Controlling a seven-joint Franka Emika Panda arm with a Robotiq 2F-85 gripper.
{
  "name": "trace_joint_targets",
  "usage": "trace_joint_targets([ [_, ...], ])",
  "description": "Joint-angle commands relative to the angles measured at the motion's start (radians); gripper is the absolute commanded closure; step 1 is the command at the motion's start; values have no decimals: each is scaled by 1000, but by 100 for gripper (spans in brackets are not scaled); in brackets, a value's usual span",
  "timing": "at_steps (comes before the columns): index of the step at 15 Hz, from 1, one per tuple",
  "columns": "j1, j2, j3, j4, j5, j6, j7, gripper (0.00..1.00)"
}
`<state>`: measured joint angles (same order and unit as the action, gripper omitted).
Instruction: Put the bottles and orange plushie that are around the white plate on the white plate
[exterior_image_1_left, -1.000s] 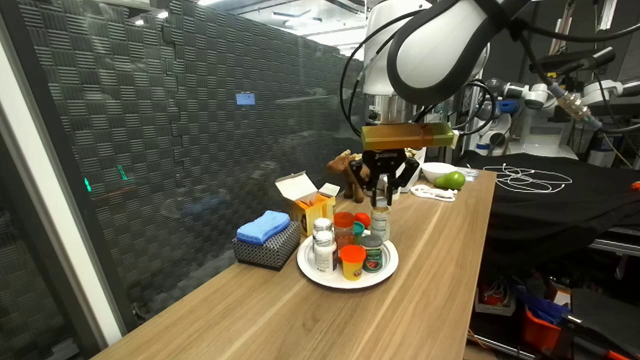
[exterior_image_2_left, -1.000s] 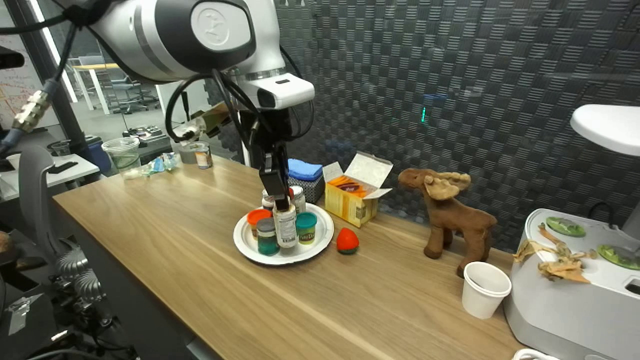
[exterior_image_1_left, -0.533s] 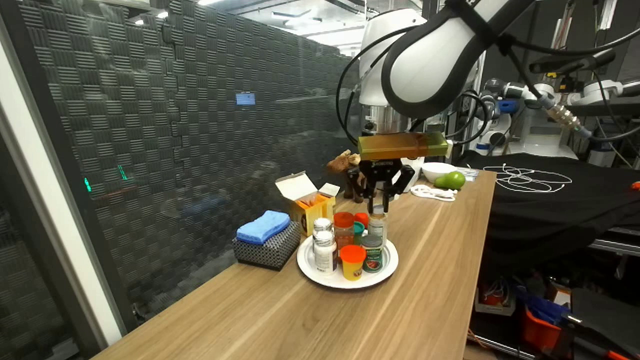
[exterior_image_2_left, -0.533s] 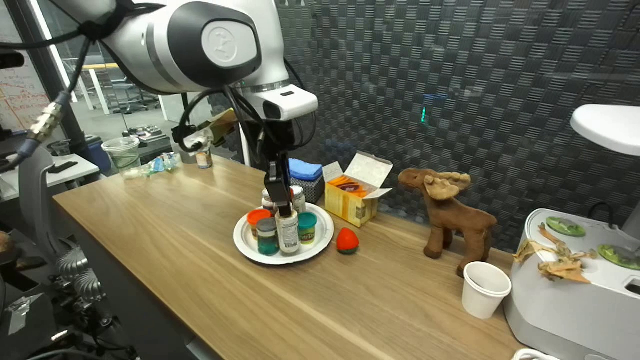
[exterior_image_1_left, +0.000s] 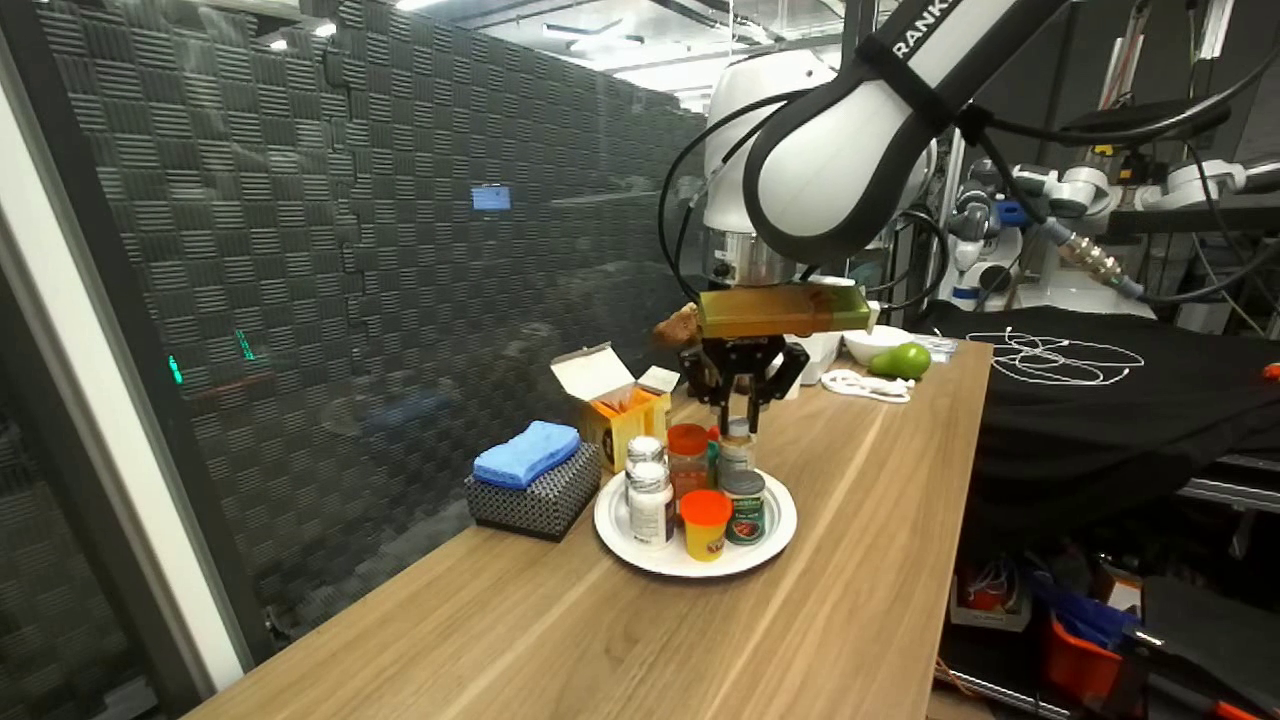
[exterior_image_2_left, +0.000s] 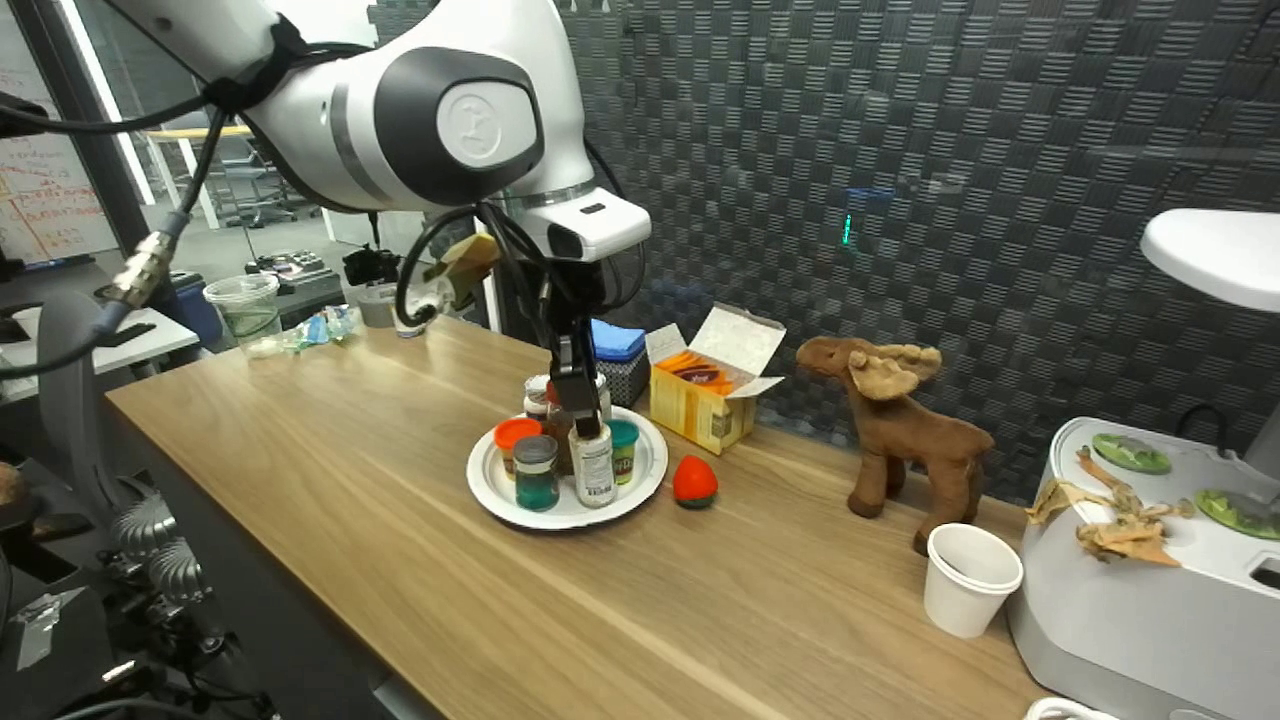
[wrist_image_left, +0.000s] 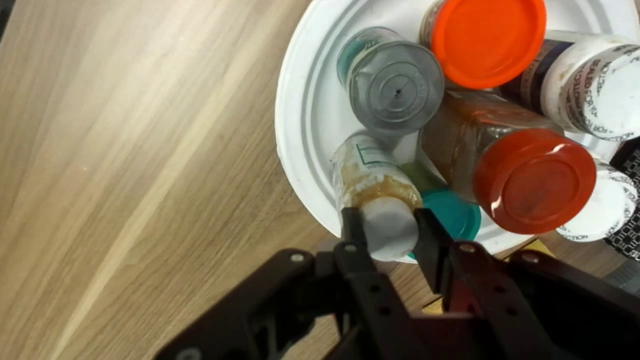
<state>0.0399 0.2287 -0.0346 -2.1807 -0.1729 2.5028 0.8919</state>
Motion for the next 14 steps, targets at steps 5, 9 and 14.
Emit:
trace_joint_targets([
  [5, 22, 36, -10, 61, 22, 14, -16, 87],
  [9, 27, 57, -8, 66, 31, 12, -22, 87],
  [14, 33, 65, -18, 66, 18, 32, -7, 86],
])
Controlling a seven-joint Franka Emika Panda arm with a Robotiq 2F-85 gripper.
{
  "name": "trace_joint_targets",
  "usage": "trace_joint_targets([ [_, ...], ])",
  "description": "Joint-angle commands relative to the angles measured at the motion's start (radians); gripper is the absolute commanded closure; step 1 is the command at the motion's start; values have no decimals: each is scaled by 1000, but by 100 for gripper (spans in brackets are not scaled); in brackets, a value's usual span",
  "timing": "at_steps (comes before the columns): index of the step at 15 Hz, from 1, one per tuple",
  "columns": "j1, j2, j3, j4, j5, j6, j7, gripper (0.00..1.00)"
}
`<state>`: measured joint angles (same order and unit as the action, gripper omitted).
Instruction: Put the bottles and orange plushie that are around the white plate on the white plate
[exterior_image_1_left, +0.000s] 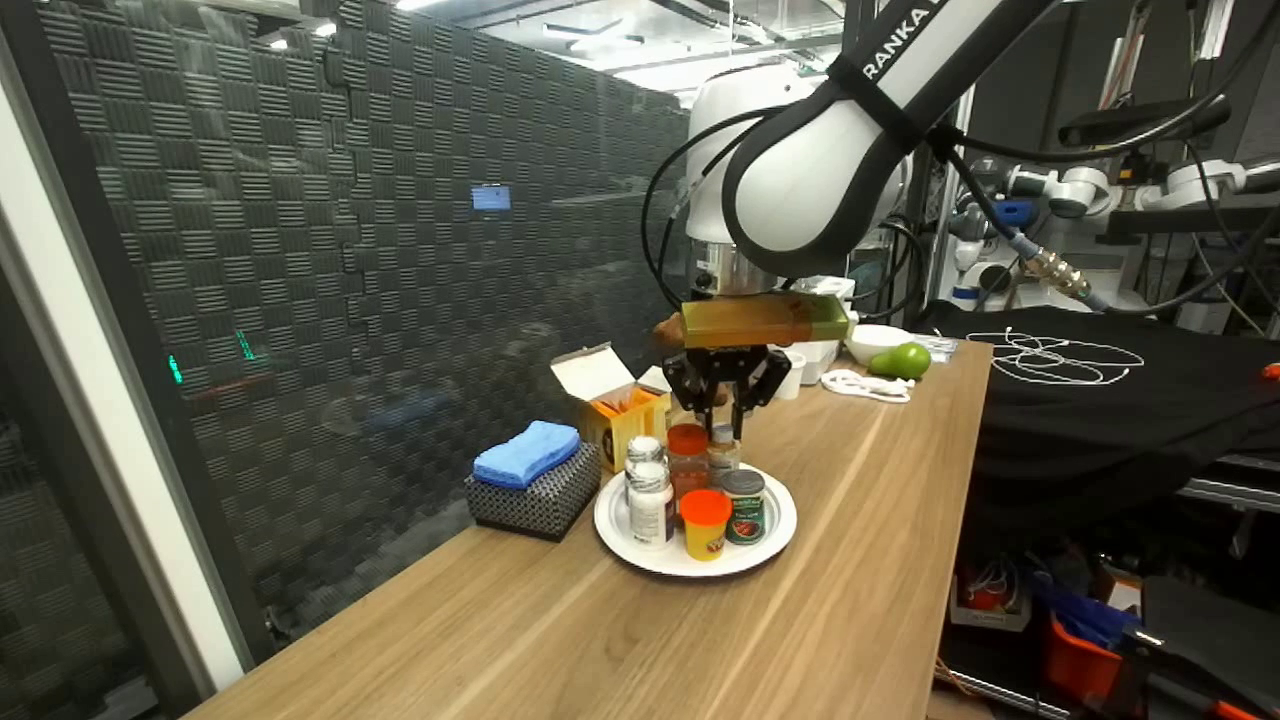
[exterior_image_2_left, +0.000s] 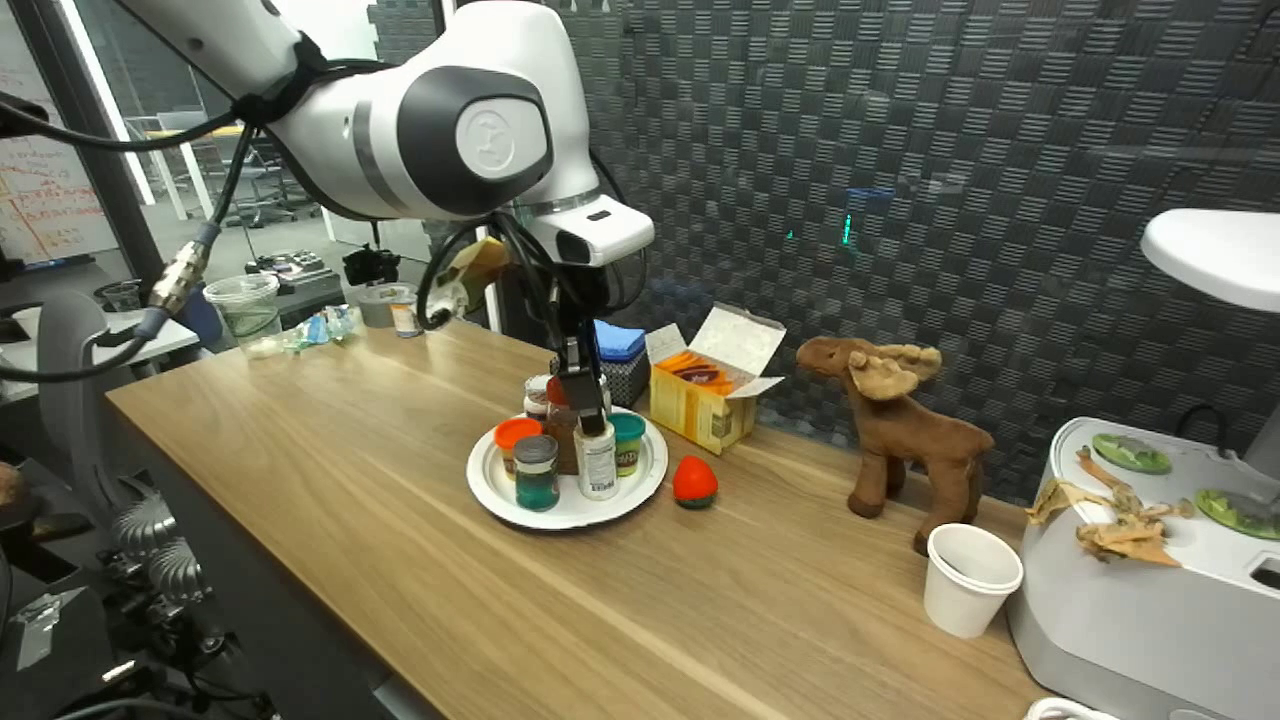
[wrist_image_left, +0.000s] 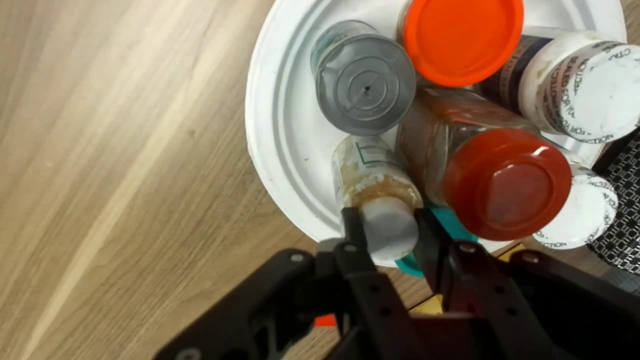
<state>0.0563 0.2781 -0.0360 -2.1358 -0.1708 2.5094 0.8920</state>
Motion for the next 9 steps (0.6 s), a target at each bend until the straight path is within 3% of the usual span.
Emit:
trace_joint_targets([
  [1, 16, 12, -18, 19, 16, 26, -8, 83],
  [2, 16, 1, -18, 13, 16, 25, -12, 45],
  [4, 18, -21, -24, 0, 4, 32, -6, 39],
  [9, 15, -67, -60, 3, -37, 44, 23, 2],
])
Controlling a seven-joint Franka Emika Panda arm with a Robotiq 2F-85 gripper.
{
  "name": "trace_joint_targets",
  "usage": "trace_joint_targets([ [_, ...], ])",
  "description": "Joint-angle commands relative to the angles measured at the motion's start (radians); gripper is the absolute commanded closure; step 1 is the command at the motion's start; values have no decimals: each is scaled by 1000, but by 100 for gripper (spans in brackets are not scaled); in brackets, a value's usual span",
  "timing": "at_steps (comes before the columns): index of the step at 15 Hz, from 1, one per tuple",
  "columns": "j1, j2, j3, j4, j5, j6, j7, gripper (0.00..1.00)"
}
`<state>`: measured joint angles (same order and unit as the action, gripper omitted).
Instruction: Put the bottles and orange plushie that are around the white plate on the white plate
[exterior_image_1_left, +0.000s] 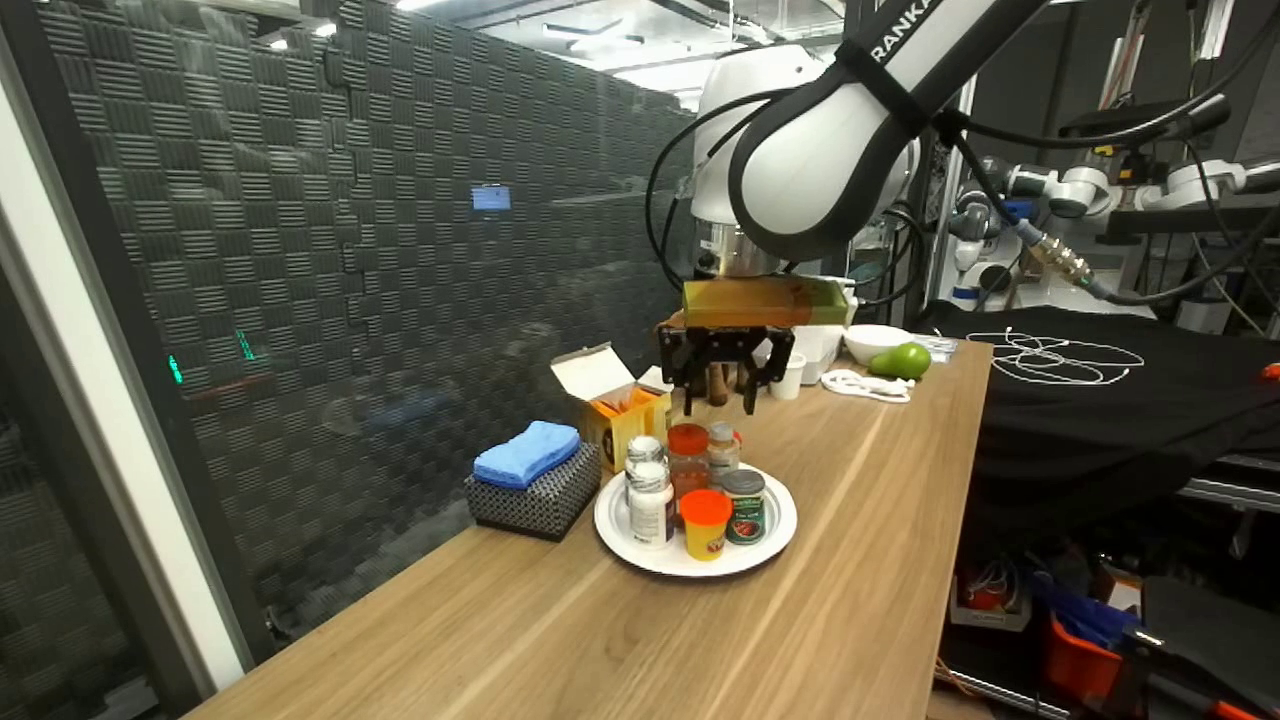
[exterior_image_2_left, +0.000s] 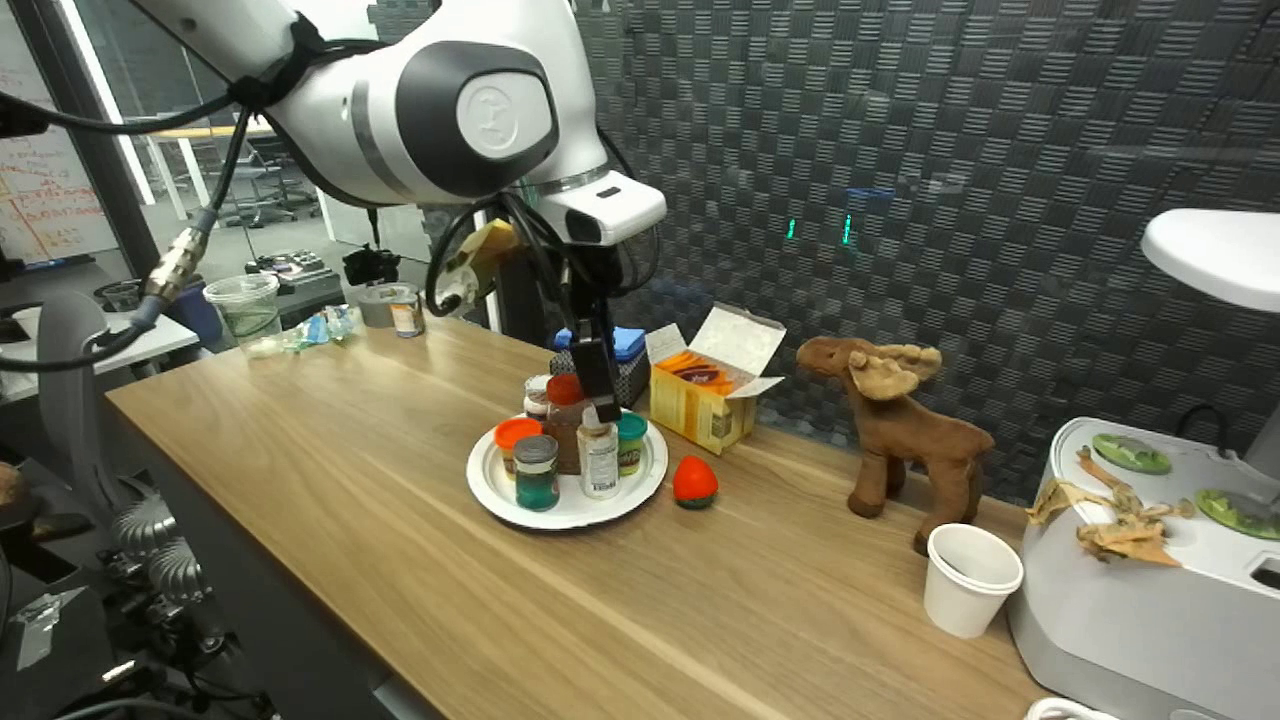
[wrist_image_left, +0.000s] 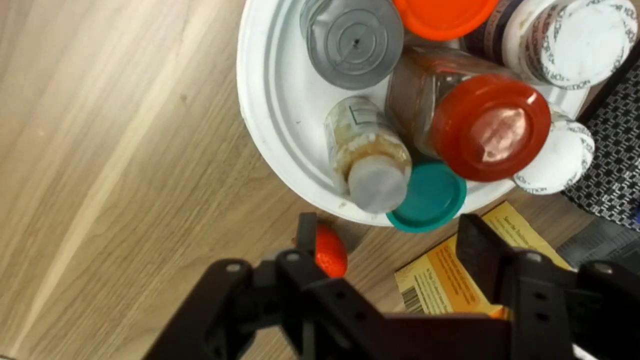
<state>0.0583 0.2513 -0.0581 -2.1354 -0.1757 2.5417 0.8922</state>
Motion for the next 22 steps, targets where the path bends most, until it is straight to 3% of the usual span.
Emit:
trace_joint_targets([
  [1, 10, -35, -51, 14, -49, 12, 35, 0],
  [7, -41, 97, -86, 136, 4, -18, -11, 0],
  [15, -80, 269, -52, 284, 235, -112, -132, 0],
  [22, -78, 344, -67, 351, 273, -136, -123, 0],
])
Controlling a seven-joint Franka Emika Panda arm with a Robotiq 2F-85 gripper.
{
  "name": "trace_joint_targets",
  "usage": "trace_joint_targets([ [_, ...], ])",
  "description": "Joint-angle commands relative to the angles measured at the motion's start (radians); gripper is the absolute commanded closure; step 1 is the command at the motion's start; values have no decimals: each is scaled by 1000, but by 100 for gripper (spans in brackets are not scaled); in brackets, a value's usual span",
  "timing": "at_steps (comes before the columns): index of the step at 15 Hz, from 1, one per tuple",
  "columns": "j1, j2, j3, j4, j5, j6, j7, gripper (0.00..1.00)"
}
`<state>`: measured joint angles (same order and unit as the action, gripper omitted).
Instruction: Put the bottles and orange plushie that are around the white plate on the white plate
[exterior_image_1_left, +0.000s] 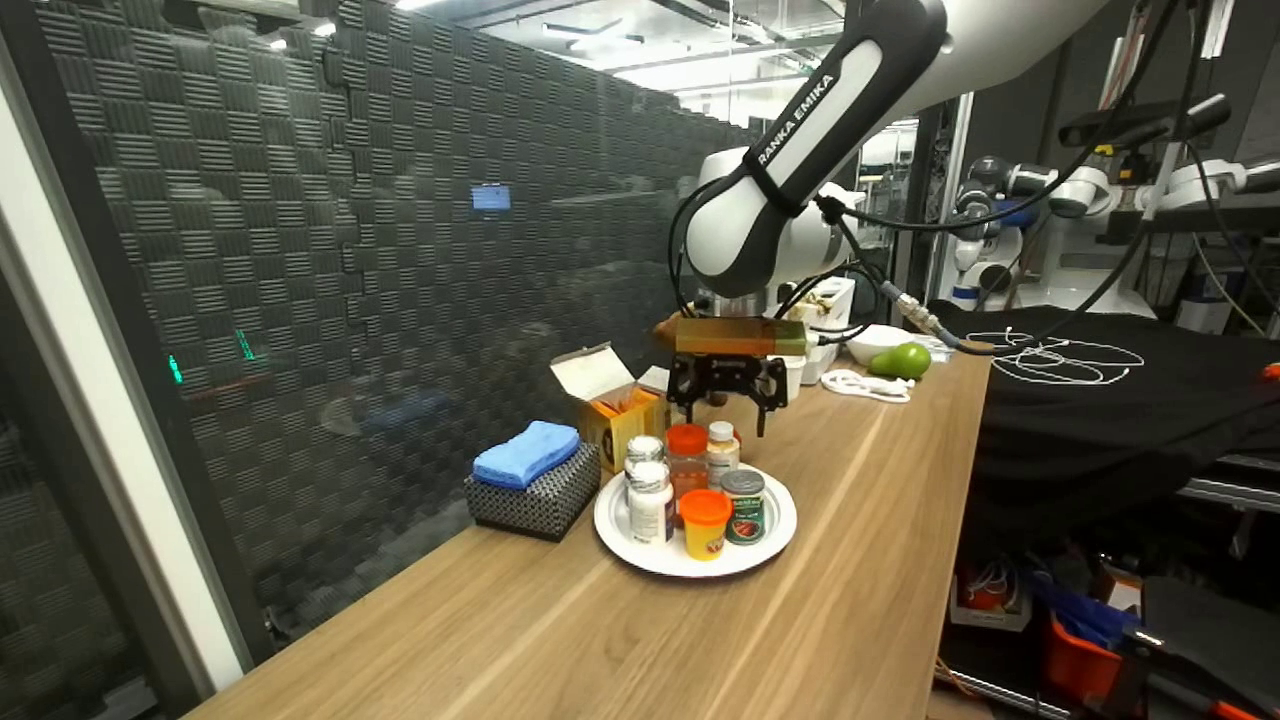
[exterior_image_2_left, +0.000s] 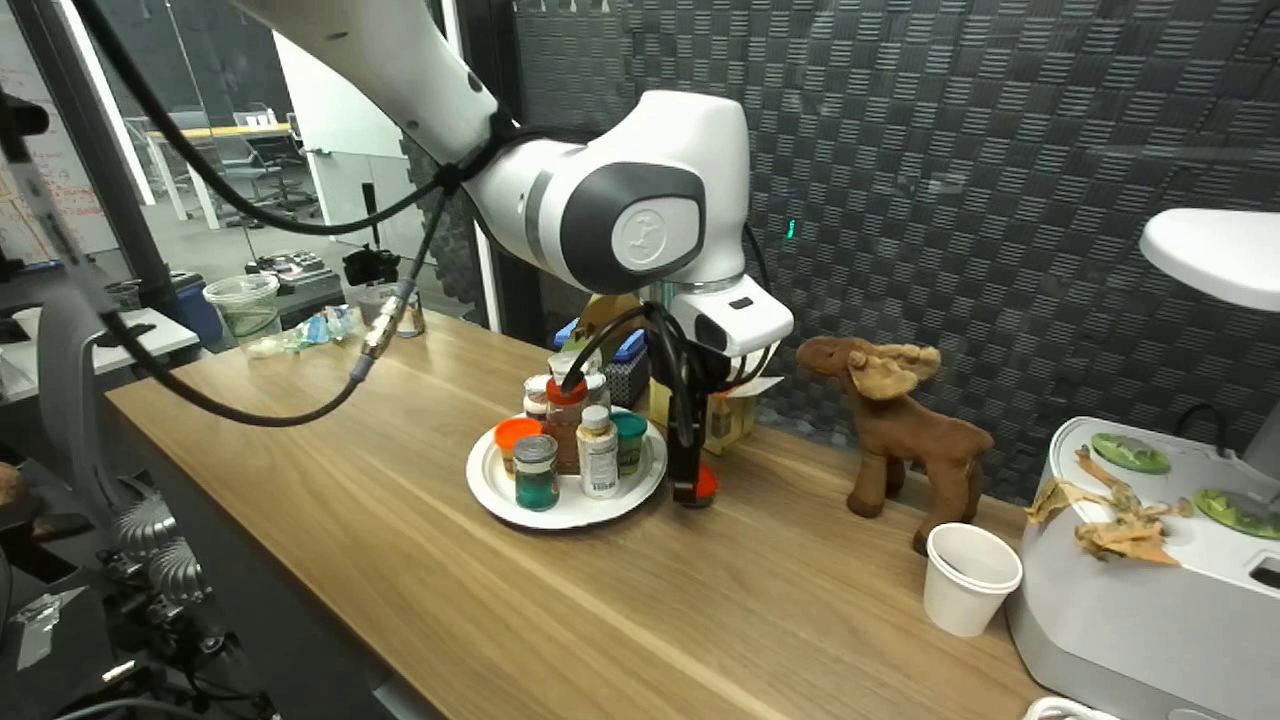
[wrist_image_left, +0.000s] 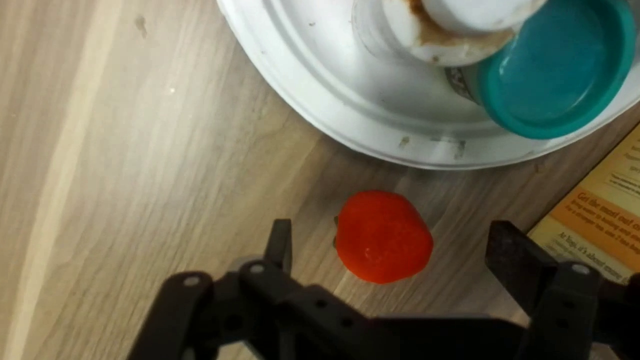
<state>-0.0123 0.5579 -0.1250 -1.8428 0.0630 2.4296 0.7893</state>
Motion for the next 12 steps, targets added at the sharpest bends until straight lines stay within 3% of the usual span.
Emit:
trace_joint_targets([
  [1, -9, 46, 0, 65, 38, -24, -21, 0],
  [2, -10, 53, 1, 71, 42, -23, -22, 3],
  [3, -11, 57, 2, 74, 46, -23, -22, 26],
  [6, -15, 57, 9, 75, 65, -35, -27, 34],
  [9, -4, 35, 0, 51, 66, -35, -15, 61],
  [11, 5, 16, -11, 30, 55, -28, -1, 74],
  [12, 14, 2, -23, 16, 45, -21, 16, 74],
])
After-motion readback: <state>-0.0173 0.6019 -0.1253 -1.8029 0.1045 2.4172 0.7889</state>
